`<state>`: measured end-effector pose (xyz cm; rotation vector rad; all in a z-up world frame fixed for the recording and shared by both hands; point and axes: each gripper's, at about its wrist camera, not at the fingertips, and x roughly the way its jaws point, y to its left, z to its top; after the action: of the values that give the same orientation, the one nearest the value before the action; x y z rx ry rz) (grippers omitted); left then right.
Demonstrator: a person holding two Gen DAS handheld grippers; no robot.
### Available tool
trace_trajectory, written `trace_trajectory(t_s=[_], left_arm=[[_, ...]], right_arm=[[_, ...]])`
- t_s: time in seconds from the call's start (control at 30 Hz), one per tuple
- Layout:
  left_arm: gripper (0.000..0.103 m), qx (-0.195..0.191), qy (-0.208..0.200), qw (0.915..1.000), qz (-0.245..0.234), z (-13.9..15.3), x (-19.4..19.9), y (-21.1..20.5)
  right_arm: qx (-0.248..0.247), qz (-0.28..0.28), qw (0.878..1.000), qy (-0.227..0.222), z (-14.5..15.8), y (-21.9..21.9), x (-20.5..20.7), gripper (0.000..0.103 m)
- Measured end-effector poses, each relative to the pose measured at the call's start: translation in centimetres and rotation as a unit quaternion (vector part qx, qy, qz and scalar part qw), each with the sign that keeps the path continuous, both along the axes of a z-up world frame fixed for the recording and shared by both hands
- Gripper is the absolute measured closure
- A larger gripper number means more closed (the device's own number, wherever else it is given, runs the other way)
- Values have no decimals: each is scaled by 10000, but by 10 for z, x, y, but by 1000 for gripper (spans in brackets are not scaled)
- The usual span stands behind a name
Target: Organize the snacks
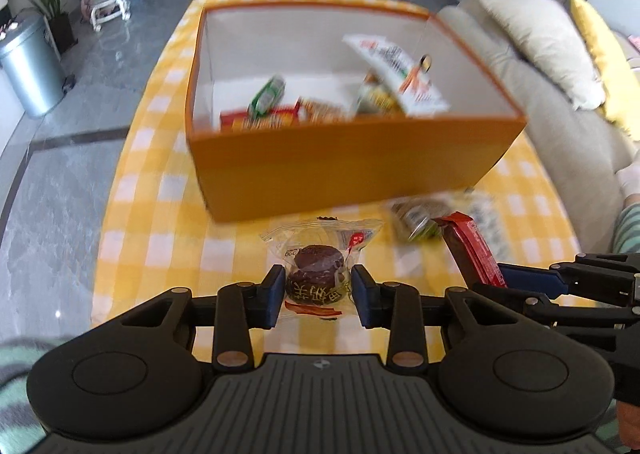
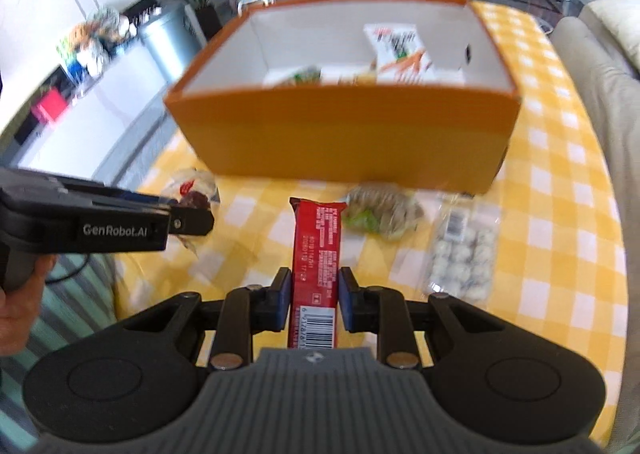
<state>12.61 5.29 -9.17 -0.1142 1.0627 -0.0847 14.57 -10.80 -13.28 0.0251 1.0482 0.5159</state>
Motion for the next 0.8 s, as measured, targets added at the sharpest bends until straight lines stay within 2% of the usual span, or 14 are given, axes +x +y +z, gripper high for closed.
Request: trace_trajectory(t_s=[0.37,0.5,0.8], left_arm=[[63,123,-769,9964,-342,65,29,-8],[63,89,-930,9950,-356,80,42,-7],[63,331,-1249,9911,-311,106,79,-2]], right_arm=[[329,-413,9960,-717,64,-21,14,81],[376,-491,9938,-927,84,-24,28,81],[431,-499,9885,-1361,116,-19,73,81]])
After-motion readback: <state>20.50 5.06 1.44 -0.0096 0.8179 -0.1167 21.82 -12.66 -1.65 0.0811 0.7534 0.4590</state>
